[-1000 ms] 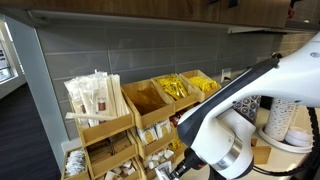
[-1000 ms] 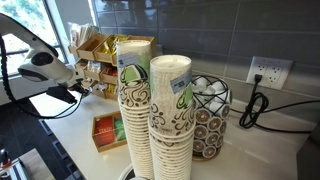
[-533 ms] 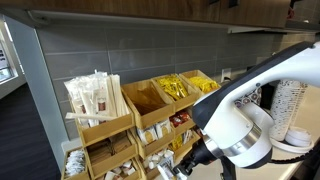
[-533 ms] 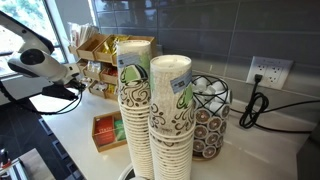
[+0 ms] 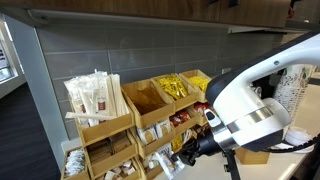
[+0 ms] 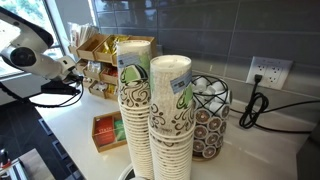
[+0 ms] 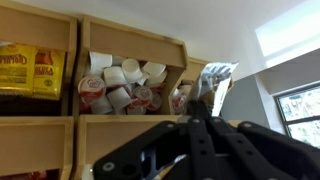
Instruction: Put the white sachet on the shelf with similar sachets
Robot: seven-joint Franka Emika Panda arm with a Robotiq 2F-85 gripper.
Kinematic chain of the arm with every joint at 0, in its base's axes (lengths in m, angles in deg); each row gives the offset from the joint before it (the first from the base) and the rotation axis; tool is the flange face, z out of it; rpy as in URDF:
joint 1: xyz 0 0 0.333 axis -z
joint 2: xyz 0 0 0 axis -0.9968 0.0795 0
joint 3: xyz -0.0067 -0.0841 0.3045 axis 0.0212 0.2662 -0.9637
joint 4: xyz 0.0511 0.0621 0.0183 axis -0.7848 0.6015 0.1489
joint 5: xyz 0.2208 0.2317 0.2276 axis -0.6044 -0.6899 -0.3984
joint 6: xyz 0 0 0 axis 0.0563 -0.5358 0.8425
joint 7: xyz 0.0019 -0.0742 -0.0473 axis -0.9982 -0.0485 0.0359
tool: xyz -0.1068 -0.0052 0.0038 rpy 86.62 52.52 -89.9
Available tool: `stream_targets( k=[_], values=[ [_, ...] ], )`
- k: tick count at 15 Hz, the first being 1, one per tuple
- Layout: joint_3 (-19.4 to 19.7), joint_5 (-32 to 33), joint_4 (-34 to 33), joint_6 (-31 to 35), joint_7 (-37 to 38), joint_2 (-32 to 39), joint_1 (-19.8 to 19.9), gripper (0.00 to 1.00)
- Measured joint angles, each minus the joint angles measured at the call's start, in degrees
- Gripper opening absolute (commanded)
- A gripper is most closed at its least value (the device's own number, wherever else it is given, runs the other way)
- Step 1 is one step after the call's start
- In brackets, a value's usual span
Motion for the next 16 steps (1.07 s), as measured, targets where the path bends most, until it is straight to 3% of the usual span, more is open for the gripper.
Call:
stream_targets(
  k=[8,16],
  values=[
    [-2.72,-18.49,-1.87,-7.32,-22.63,-0.97,7.42,0.00],
    [-8.21,-18.94,-5.42,-9.28,-23.98,-1.03,19.47,0.00]
  ],
)
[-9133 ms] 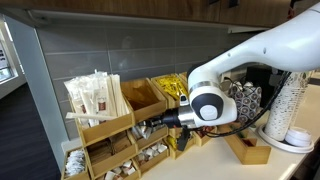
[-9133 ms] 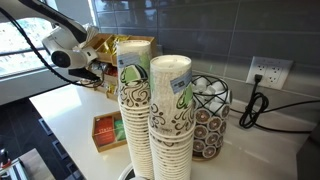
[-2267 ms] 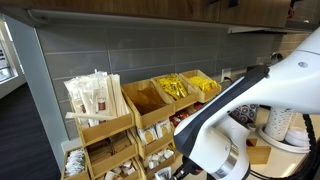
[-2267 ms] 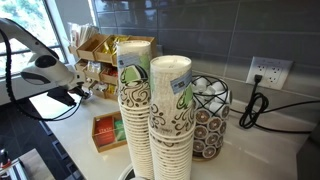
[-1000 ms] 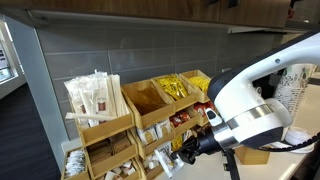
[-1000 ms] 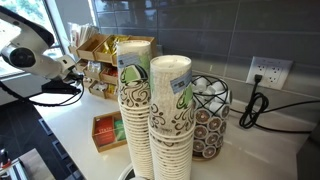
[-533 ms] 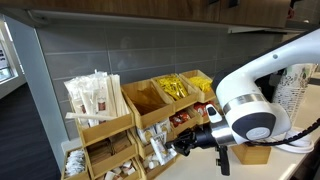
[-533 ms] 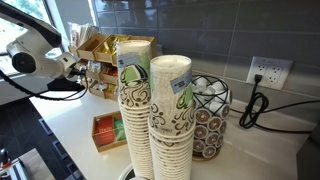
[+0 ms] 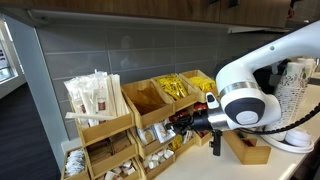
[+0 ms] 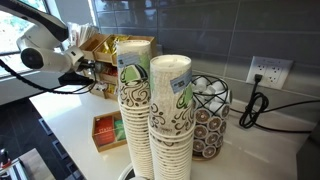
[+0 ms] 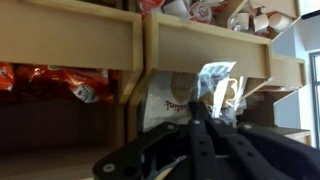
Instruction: Put the white sachet on the shelf with similar sachets
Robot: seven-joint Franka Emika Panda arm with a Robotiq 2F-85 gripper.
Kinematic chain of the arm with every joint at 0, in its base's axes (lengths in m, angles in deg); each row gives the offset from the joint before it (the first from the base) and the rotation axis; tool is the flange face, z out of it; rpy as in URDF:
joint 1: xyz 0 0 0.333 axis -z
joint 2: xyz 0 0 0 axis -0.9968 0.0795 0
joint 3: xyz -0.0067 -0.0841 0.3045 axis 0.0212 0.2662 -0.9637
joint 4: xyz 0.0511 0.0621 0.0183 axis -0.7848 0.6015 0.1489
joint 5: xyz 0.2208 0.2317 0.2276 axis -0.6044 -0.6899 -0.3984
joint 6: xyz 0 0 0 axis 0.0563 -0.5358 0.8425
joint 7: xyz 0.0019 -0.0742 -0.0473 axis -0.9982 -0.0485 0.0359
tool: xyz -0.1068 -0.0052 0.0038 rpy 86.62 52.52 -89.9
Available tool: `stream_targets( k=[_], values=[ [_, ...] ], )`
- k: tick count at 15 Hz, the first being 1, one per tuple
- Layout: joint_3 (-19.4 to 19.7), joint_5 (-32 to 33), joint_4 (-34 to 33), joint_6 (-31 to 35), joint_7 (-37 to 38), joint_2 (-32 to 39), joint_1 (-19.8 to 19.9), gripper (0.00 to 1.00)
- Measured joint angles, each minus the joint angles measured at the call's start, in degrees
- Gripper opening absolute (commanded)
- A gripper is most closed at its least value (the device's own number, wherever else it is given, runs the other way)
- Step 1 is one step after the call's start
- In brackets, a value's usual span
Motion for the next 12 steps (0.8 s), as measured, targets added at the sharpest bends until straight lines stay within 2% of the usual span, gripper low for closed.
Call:
stream_targets(
  k=[5,12],
  values=[
    [-5.68,0.00,-1.05,-0.26,1.98,0.13,5.40,0.00],
    [-13.49,0.00,-1.51,-3.92,5.47,0.14,12.35,0.00]
  ],
)
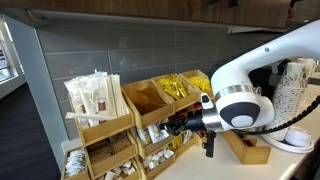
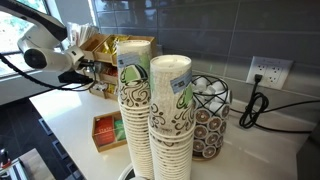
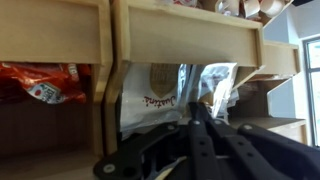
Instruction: Put the white sachet on the shelf with similar sachets
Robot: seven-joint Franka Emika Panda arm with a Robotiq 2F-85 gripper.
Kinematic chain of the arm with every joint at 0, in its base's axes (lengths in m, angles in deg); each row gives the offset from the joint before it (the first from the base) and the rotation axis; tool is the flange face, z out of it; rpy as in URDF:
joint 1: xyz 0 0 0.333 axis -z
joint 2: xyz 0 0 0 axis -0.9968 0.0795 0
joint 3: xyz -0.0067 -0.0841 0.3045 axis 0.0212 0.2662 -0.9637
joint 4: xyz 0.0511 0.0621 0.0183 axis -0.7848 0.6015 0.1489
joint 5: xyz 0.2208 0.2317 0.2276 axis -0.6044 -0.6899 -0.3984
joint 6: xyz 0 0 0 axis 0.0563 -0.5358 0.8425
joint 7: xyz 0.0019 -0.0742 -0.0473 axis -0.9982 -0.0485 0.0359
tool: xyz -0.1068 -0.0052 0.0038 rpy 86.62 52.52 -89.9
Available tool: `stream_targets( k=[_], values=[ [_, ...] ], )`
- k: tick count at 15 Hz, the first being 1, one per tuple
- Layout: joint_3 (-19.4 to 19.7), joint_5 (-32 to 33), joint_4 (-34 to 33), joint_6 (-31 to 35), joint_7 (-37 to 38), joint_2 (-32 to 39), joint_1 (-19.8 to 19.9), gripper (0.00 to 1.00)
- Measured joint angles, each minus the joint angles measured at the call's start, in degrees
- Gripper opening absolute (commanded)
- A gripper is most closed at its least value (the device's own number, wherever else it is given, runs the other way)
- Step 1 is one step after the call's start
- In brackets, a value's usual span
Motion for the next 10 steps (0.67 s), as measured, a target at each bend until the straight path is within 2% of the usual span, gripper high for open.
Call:
stream_targets(
  k=[10],
  values=[
    [-11.31,0.00,-1.51,-4.38,6.04,-0.17,12.78,0.00]
  ],
)
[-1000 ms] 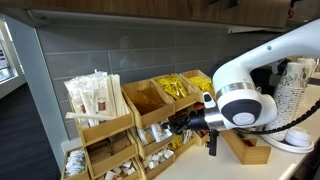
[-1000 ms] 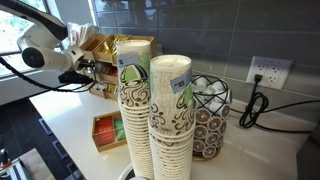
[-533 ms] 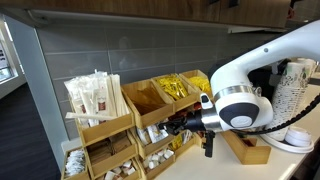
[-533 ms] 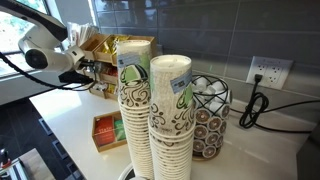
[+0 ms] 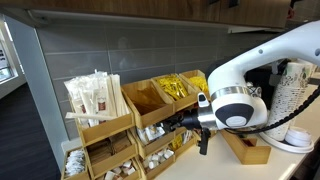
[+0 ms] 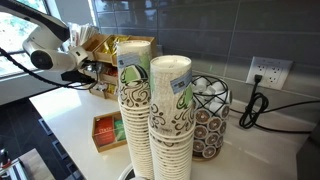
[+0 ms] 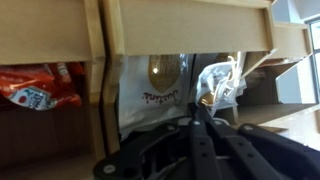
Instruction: Put the white sachet on the shelf with similar sachets
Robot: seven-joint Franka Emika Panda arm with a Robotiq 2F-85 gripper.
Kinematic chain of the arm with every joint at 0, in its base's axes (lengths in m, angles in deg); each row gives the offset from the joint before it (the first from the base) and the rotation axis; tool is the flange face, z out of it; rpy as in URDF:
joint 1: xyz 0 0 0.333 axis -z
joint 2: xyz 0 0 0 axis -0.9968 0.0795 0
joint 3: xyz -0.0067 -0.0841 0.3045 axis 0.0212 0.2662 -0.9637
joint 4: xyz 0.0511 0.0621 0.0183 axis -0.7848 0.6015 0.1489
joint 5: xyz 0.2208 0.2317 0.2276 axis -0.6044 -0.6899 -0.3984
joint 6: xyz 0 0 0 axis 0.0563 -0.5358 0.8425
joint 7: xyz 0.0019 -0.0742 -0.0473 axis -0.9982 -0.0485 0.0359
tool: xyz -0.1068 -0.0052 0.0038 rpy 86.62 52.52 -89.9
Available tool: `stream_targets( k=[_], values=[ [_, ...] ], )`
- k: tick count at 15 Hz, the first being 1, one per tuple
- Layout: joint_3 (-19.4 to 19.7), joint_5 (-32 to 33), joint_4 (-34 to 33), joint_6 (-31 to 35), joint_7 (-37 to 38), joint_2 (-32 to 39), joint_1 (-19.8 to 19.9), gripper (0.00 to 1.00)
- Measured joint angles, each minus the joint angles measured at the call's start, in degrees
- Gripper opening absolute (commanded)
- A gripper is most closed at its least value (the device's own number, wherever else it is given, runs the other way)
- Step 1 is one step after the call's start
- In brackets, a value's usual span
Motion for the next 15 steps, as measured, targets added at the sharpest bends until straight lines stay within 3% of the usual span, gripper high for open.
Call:
stream_targets(
  k=[5,6,7,15],
  values=[
    [-5.55,0.00,-0.39,-1.30,0.92,-0.11,4.84,0.00],
    [-6.50,0.00,-0.43,-1.56,0.92,-0.14,5.54,0.18],
    [-7.33,0.00,-0.46,-1.75,0.92,-0.18,6.17,0.28],
    [-11.41,0.00,-0.50,-2.84,1.68,-2.24,9.94,0.87]
  ],
)
